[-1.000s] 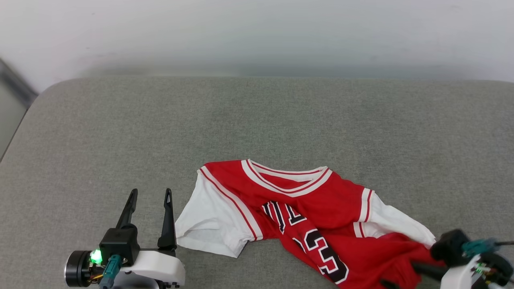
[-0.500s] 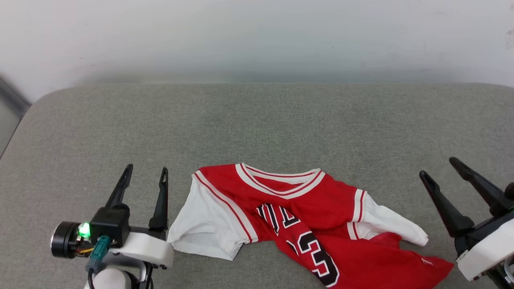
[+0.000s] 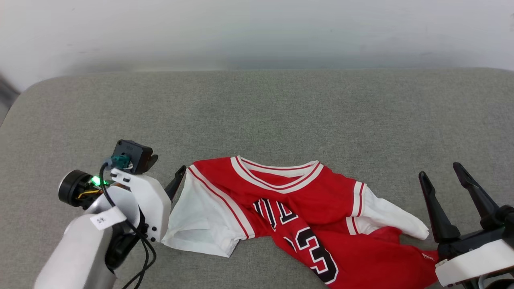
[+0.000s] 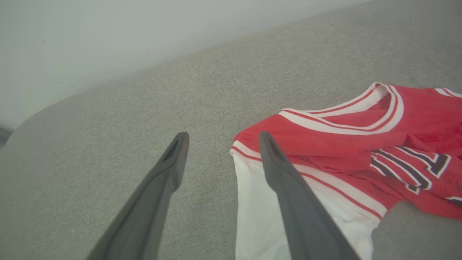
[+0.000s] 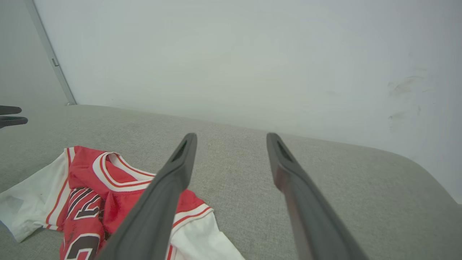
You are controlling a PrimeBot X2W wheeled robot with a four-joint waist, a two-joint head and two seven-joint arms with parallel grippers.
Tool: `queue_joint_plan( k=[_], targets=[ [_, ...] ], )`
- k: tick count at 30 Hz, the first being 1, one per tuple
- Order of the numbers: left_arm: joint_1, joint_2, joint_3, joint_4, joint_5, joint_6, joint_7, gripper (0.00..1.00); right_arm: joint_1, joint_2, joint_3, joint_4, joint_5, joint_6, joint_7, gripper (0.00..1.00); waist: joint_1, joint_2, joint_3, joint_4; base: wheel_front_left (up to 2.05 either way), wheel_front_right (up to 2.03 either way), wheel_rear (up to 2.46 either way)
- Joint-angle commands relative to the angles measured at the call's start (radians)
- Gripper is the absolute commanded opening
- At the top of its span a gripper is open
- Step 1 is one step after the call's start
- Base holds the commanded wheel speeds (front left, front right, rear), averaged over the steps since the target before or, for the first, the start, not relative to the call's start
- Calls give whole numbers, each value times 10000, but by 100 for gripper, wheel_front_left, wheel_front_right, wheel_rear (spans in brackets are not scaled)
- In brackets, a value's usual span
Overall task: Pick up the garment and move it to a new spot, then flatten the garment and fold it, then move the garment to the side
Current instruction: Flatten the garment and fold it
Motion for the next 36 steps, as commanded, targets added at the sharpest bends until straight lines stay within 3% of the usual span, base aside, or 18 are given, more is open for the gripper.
queue_joint_plan(
  k=[1,4,14,21,26,27,28,29,36],
  targets=[
    [-371,596,-534,-170,-940,-4,1171,100,-74,83,65,82,-99,-3,-100,100,0,0,150,-87,0,0,0],
    [-702,1327,-1189,-363,-2146,-6,2710,100,-265,105,113,183,-156,-3,-157,100,0,0,309,-190,0,0,0],
    [-1286,2959,-2759,-429,-4264,-9,5747,100,-751,15,334,486,-215,-3,-257,100,0,0,768,-553,0,0,0],
    [-1324,3199,-3831,90,-4804,-10,6469,100,-1107,-26,499,786,-186,-3,-344,100,0,0,1027,-736,0,0,0],
    [-1291,2981,-4508,760,-4953,-10,6217,100,-1368,-119,642,951,-160,-3,-337,100,0,0,1107,-798,0,0,0],
    [-1304,2955,-4639,847,-4986,-10,6182,47,-1434,-165,664,980,-176,-3,-332,100,0,0,1097,-800,0,0,0],
    [-1330,2947,-4736,925,-5009,-10,6090,4,-1505,-202,672,1009,-178,-3,-324,100,0,0,1081,-797,0,0,0],
    [-1355,2941,-4827,1012,-5054,-10,6011,0,-1553,-247,679,1031,-166,-3,-314,100,0,0,1048,-792,0,0,0],
    [-1824,3357,-5296,848,-5139,-11,5355,0,-2110,-1176,695,889,10,-3,303,100,0,0,601,-562,0,0,0]
  ],
)
